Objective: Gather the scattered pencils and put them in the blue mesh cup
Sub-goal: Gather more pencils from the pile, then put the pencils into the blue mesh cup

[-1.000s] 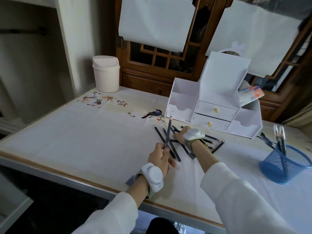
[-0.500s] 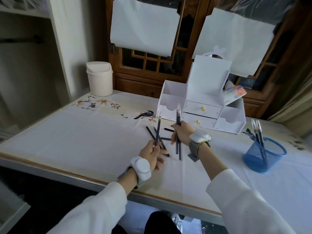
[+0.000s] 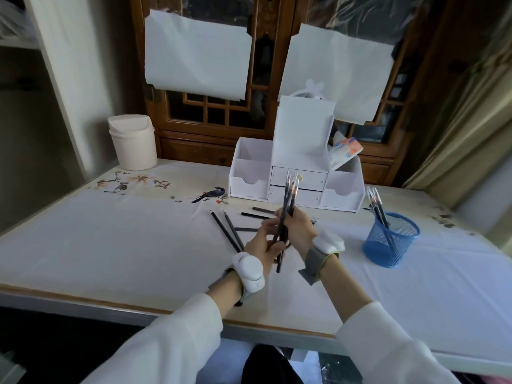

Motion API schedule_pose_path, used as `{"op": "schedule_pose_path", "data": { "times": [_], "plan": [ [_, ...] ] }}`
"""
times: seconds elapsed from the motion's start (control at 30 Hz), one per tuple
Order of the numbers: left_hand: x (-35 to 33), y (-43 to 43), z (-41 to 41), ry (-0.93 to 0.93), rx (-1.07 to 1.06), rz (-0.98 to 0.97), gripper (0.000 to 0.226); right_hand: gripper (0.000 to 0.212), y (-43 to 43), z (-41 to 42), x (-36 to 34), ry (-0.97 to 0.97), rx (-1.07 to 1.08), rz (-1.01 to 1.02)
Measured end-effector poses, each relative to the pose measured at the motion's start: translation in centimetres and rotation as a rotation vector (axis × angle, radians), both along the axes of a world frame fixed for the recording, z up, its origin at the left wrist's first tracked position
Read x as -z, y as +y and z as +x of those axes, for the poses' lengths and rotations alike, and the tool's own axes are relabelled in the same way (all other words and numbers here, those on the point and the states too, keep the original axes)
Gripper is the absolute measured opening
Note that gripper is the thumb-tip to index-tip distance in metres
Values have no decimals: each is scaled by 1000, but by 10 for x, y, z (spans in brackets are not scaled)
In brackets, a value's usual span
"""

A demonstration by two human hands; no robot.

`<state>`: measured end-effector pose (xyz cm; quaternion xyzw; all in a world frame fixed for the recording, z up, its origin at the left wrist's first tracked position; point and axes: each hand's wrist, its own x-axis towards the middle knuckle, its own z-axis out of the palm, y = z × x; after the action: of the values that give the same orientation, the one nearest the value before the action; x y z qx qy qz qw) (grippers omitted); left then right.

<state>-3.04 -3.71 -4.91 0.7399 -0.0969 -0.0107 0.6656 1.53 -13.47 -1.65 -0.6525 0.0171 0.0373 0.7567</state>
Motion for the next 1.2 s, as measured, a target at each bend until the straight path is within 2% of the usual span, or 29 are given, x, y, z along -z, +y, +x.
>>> {"op": "schedule_pose_path", "data": {
  "times": [0.17,0.27,0.5,0.53,0.63,0.67,0.77,0.97,1.03,1.2],
  "plan": [
    [-8,-23,0,76,99,-62,25,19,-19,-13,3,-100,71,82],
    [-11,-33,2,91,105,-19,27,18,-24,-17,3,-137,49,124],
    [-5,-43,5,98,97,45,21,17,-36,-21,8,-213,-7,-4],
    [-3,-44,6,115,97,71,22,20,-36,-22,10,-222,-11,-37],
    [9,-40,14,39,15,375,29,26,-35,-25,16,-218,-23,-79],
    [11,-39,14,31,18,394,28,26,-36,-26,18,-209,-27,-71],
    [18,-41,12,67,76,321,29,25,-37,-28,21,-191,-34,-45],
    [22,-45,16,47,75,411,30,21,-42,-31,22,-190,-43,-44],
    [20,-48,15,48,99,379,29,20,-45,-31,20,-187,-42,-54],
    [14,-60,15,69,99,340,15,16,-56,-32,17,-189,-28,-78]
  ]
}}
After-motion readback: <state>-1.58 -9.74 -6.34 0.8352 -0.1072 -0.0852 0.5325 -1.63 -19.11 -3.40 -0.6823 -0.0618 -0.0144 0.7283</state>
